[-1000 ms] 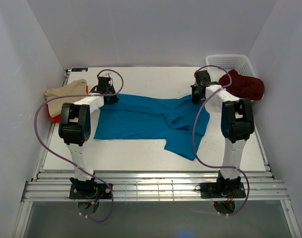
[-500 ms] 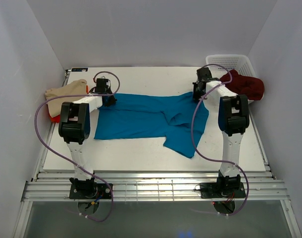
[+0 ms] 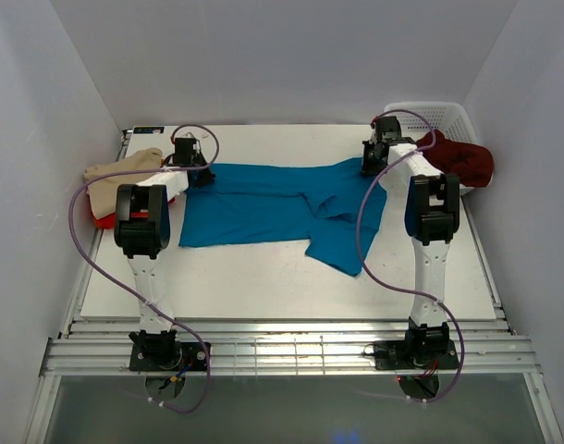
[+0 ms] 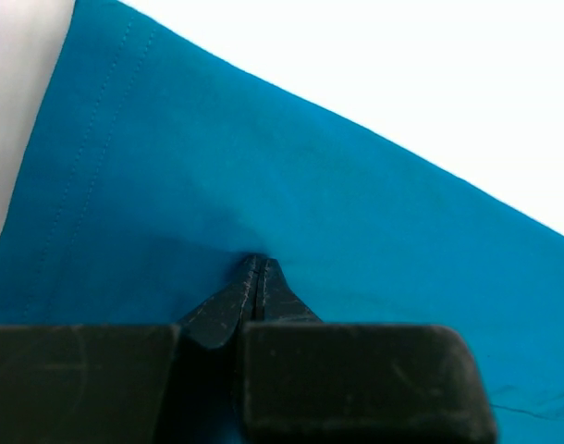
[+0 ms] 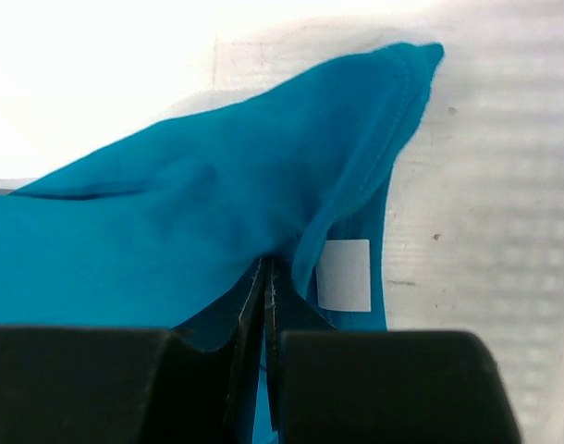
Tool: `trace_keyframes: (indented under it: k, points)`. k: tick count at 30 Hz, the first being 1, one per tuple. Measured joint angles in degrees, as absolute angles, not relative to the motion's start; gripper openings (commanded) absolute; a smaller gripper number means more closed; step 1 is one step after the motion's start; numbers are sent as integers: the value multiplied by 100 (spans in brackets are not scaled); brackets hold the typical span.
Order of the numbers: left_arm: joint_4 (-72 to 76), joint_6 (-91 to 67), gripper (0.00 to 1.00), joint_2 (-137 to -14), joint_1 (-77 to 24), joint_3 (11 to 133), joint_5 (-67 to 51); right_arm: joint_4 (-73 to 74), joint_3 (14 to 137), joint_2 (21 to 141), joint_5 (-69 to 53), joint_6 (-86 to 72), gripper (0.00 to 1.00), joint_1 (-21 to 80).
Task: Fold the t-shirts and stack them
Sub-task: Fold the flattened tshirt in 1/3 of the way
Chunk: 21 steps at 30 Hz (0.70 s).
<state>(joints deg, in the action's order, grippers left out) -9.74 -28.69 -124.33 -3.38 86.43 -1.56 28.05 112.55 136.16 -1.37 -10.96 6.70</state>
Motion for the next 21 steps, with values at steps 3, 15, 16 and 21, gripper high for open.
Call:
trace_keyframes:
  k: [3,15,16,21]
  points:
    - [-965,-2753,12,-12634,-322,8952,-340,2329,10680,13310,-301,-991,19,637]
    - [-1000,-2311,42,-12873,-390,9797,-460,1726,9172,10648,-794,-709,38,926]
    - [-998,-2309,42,-12853,-403,9797,-434,1682,9146,10565,-832,-709,38,989]
    - [-993,-2340,42,-12606,-617,9607,-322,1566,8790,10630,-1240,-731,37,1380]
